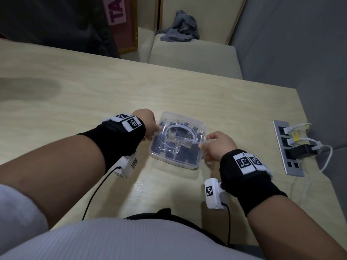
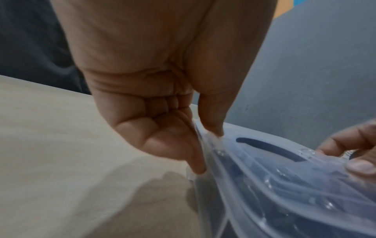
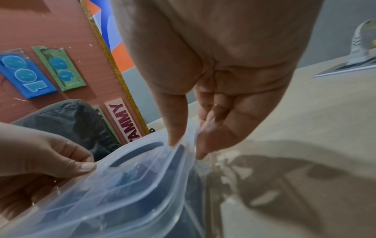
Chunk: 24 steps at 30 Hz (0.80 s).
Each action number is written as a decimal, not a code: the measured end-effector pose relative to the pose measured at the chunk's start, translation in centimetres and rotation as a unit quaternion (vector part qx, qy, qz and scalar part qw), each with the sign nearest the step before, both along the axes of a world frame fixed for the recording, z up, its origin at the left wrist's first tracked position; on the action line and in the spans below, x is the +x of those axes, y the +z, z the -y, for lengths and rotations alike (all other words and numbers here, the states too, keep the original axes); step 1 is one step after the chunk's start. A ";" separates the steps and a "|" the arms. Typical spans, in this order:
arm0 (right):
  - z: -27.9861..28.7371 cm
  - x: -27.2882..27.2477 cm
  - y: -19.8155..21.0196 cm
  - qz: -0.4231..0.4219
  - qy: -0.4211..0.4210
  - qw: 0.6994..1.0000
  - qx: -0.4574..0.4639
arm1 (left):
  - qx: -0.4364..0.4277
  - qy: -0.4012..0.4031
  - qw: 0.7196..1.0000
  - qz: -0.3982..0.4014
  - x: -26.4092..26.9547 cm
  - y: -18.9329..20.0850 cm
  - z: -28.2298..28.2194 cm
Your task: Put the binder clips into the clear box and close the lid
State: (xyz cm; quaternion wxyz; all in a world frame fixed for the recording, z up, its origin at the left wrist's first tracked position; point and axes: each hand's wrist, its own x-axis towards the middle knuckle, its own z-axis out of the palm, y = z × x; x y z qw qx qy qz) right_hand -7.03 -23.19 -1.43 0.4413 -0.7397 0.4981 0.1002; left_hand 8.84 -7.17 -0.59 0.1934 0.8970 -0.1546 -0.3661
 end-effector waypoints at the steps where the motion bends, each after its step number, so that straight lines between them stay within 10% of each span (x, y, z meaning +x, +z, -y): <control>1: 0.0 0.1 -0.1 -0.001 -0.001 1.000 -0.005 | 0.005 -0.005 1.000 0.004 0.0 0.0 0.1; 9: 0.0 1.0 -0.3 -0.041 0.067 0.988 -0.134 | 0.100 -0.115 0.979 0.137 -0.2 0.2 1.1; 24: -0.2 1.3 0.0 -0.071 0.121 0.970 -0.201 | 0.086 -0.130 0.977 0.147 -0.3 -0.1 1.1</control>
